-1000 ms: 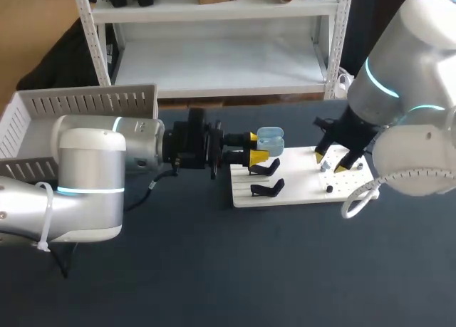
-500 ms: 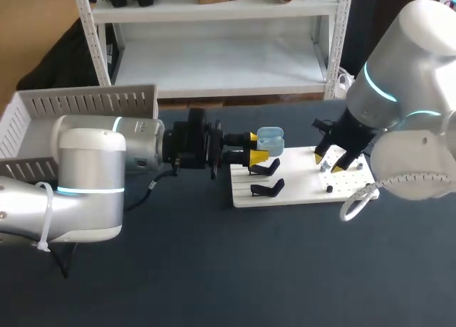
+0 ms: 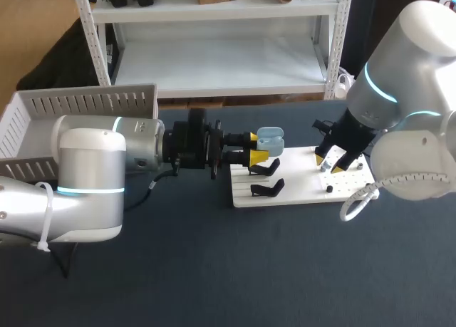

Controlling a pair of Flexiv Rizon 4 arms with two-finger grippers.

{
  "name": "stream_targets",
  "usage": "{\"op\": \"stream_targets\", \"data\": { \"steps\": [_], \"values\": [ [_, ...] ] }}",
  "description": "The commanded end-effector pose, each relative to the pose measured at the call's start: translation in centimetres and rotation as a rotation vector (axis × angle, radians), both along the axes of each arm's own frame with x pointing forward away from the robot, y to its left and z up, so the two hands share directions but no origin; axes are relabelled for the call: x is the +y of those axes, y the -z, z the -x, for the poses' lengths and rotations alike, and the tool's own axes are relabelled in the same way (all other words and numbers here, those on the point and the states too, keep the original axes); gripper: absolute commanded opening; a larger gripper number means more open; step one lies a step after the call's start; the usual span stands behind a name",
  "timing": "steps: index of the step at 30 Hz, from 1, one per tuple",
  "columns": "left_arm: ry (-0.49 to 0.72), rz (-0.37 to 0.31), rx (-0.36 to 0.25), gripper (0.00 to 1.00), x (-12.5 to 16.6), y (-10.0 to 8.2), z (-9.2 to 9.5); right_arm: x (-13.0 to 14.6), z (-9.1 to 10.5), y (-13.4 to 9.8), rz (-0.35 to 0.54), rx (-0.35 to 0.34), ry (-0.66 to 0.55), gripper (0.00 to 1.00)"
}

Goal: Pick up each earbud case from the left stands, insert the matching earbuds, close the lid, and place the case in the box.

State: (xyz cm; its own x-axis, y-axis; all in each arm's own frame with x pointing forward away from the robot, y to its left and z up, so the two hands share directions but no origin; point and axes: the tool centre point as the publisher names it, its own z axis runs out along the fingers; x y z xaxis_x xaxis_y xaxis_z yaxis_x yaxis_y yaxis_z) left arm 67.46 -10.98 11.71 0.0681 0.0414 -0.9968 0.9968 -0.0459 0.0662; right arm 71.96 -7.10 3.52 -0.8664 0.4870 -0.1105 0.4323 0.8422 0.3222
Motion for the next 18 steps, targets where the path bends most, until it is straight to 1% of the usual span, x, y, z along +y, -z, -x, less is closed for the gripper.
{"op": "stream_targets", "data": {
  "steps": [1,3,5,8,10,12,13,18],
  "values": [
    [-0.001,0.003,-0.001,0.0,-0.02,0.08,-0.02,0.08,-0.2,0.1,0.0,0.004,-0.002,0.33],
    [-0.001,0.003,-0.001,0.0,-0.02,0.08,-0.02,0.09,-0.21,0.11,0.001,0.005,-0.003,0.33],
    [-0.001,0.003,-0.001,0.0,-0.02,0.08,-0.02,0.1,-0.22,0.12,0.002,0.006,-0.003,0.31],
    [-0.001,0.003,-0.001,0.0,-0.02,0.08,-0.02,0.15,-0.22,0.17,0.003,0.009,-0.003,0.15],
    [-0.001,0.003,-0.001,0.0,-0.02,0.08,-0.02,0.19,-0.19,0.16,0.004,0.01,-0.004,0.09],
    [-0.001,0.003,-0.001,0.0,-0.02,0.08,-0.02,0.19,-0.23,0.23,0.005,0.012,-0.004,0.05],
    [-0.001,0.003,-0.001,0.0,-0.02,0.08,-0.02,0.19,-0.24,0.25,0.006,0.013,-0.004,0.0],
    [-0.001,0.003,-0.001,0.0,-0.02,0.08,-0.02,0.26,-0.06,0.16,0.01,0.015,-0.005,0.0]
  ]
}}
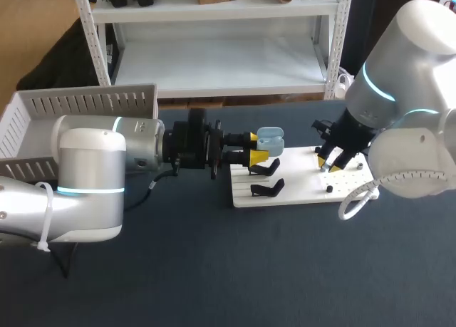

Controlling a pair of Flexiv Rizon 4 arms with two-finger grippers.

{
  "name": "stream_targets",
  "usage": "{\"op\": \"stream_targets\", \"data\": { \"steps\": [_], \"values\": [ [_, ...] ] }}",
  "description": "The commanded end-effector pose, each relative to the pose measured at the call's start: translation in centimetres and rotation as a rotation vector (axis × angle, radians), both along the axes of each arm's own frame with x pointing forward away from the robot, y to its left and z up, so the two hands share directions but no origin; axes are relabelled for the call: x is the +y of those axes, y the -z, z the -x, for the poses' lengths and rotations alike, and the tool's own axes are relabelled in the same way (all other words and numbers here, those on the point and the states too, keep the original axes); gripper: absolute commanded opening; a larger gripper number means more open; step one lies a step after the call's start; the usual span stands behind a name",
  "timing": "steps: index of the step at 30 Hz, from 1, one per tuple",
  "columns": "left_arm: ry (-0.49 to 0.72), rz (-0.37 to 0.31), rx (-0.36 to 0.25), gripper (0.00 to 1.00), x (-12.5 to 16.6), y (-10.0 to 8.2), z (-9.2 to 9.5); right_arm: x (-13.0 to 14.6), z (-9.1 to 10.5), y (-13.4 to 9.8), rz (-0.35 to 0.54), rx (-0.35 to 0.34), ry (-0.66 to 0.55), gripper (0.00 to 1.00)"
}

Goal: Pick up each earbud case from the left stands, insert the matching earbuds, close the lid, and place the case in the box.

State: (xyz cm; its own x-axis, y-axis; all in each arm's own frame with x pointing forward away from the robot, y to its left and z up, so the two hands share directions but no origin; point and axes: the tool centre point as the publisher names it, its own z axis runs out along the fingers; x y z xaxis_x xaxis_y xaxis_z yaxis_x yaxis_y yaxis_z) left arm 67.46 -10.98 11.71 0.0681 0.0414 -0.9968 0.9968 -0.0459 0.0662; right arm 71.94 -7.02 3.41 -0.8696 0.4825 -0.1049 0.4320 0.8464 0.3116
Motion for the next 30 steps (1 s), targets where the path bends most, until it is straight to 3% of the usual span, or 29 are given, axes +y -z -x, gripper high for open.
{"op": "stream_targets", "data": {
  "steps": [1,19,20,21,22,30],
  "values": [
    [-0.001,0.003,-0.001,0.0,0.0,0.1,0.0,0.2,0.0,0.0,0.002,0.004,0.0,0.0],
    [-0.001,0.003,-0.001,0.0,0.0,0.1,0.0,-1.3,1.7,-4.0,-0.013,-0.05,0.027,0.0],
    [-0.001,0.003,-0.001,0.0,0.0,0.1,0.0,-1.3,1.8,-4.0,-0.013,-0.047,0.03,0.07],
    [-0.001,0.003,-0.001,0.0,0.0,0.1,0.0,-1.3,1.9,-4.0,-0.013,-0.046,0.031,0.3],
    [-0.001,0.003,-0.001,0.0,0.0,0.1,0.0,-1.3,2.0,-4.0,-0.013,-0.045,0.031,0.4],
    [-0.001,0.003,-0.001,0.0,0.0,0.1,0.0,0.3,2.1,-3.6,0.007,-0.029,0.0,0.48]
  ]
}}
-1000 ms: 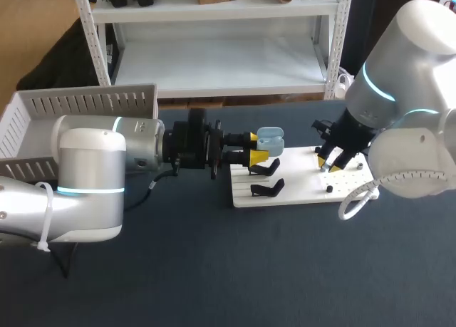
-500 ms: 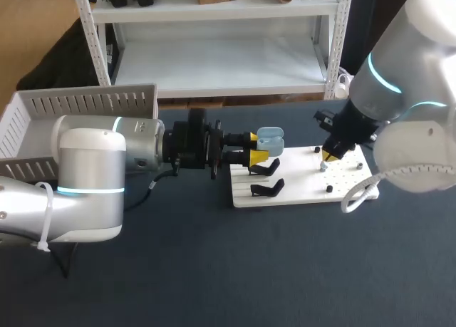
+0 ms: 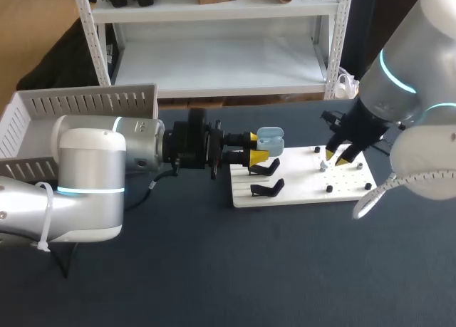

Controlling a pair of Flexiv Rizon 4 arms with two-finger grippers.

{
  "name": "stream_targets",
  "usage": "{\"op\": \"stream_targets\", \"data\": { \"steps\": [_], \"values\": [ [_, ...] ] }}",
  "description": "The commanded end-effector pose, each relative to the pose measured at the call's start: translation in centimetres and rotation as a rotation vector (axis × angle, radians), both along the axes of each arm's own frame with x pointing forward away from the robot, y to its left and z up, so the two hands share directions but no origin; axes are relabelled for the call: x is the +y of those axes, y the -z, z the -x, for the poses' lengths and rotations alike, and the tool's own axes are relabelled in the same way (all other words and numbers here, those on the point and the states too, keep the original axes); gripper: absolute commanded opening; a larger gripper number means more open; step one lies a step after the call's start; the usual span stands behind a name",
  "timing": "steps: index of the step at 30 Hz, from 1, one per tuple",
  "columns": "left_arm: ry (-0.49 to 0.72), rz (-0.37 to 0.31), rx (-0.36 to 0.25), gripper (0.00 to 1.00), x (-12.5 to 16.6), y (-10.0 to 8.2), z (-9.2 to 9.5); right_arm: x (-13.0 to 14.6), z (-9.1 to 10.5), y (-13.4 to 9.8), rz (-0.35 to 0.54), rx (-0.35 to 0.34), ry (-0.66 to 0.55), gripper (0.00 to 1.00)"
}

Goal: Pick up each earbud case from the left stands, insert the matching earbuds, close the lid, and place the case in the box.

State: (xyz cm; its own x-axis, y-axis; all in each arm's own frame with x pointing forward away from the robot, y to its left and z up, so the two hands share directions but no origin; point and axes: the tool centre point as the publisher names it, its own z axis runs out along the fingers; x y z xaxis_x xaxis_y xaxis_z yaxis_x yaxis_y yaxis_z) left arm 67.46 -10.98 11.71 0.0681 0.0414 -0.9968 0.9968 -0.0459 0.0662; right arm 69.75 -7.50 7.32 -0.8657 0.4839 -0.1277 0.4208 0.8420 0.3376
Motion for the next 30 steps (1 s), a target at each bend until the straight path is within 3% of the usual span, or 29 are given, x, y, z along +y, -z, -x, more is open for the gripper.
{"op": "stream_targets", "data": {
  "steps": [1,2,4,11,30],
  "values": [
    [-0.001,0.003,-0.001,0.0,0.0,0.1,0.0,0.9,-0.1,0.5,0.028,0.011,0.0,0.5],
    [-0.001,0.003,-0.001,0.0,0.0,0.1,0.0,1.1,-0.3,0.7,0.035,0.015,-0.001,0.59],
    [-0.001,0.003,-0.001,0.0,0.0,0.1,0.0,1.2,-0.6,1.0,0.042,0.022,0.001,0.6],
    [-0.001,0.003,-0.001,0.0,0.0,0.1,0.0,1.4,-1.5,1.9,0.087,0.046,0.025,0.49],
    [-0.001,0.003,-0.001,0.0,0.0,0.1,0.0,0.6,-2.6,3.4,0.136,0.095,0.144,0.4]
  ]
}}
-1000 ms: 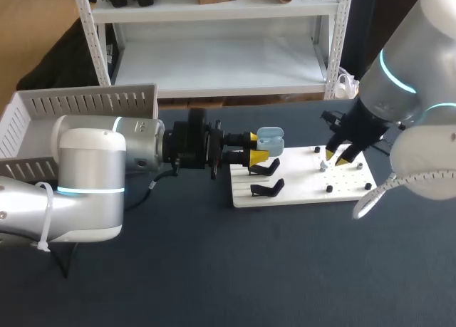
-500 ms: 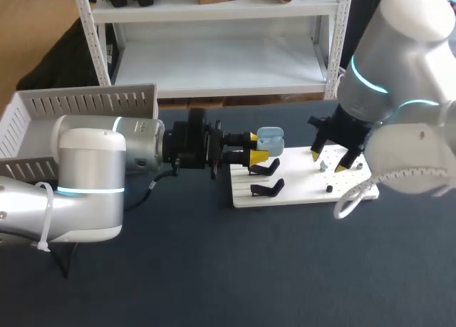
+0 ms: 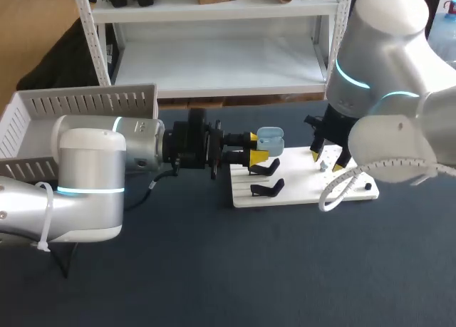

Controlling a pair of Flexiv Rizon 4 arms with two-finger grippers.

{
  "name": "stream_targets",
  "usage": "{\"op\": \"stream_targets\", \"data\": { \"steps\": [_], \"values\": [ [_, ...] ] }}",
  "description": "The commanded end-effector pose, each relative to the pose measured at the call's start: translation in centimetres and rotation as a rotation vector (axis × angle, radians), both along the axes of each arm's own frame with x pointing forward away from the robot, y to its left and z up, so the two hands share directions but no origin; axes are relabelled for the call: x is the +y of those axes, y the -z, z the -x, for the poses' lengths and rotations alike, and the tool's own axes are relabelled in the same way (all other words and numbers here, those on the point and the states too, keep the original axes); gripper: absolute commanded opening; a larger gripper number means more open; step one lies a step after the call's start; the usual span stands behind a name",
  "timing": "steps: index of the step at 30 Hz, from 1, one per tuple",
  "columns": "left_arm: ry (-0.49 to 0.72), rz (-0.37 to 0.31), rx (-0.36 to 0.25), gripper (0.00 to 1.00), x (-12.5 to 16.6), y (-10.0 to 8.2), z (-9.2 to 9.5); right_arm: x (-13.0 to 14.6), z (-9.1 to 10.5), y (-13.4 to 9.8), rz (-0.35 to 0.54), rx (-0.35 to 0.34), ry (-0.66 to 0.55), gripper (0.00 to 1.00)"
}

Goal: Pick up each earbud case from the left stands, insert the matching earbuds, close the lid, and place the case in the box.

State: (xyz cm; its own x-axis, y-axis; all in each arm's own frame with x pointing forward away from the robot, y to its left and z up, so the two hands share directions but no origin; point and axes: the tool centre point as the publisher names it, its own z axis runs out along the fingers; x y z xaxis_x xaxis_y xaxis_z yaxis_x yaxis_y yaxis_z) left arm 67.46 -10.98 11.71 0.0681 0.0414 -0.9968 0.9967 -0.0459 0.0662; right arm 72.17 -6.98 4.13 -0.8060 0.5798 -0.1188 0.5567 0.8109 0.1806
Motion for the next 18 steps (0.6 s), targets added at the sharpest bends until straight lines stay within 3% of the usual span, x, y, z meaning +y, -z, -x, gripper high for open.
{"op": "stream_targets", "data": {
  "steps": [1,18],
  "values": [
    [-0.001,0.003,-0.001,0.0,0.0,0.1,0.0,0.1,-0.2,0.3,0.004,-0.001,0.015,0.39],
    [-0.001,0.003,-0.001,0.0,0.0,0.1,0.0,0.2,-0.6,1.4,0.001,-0.003,0.037,0.35]
  ]
}}
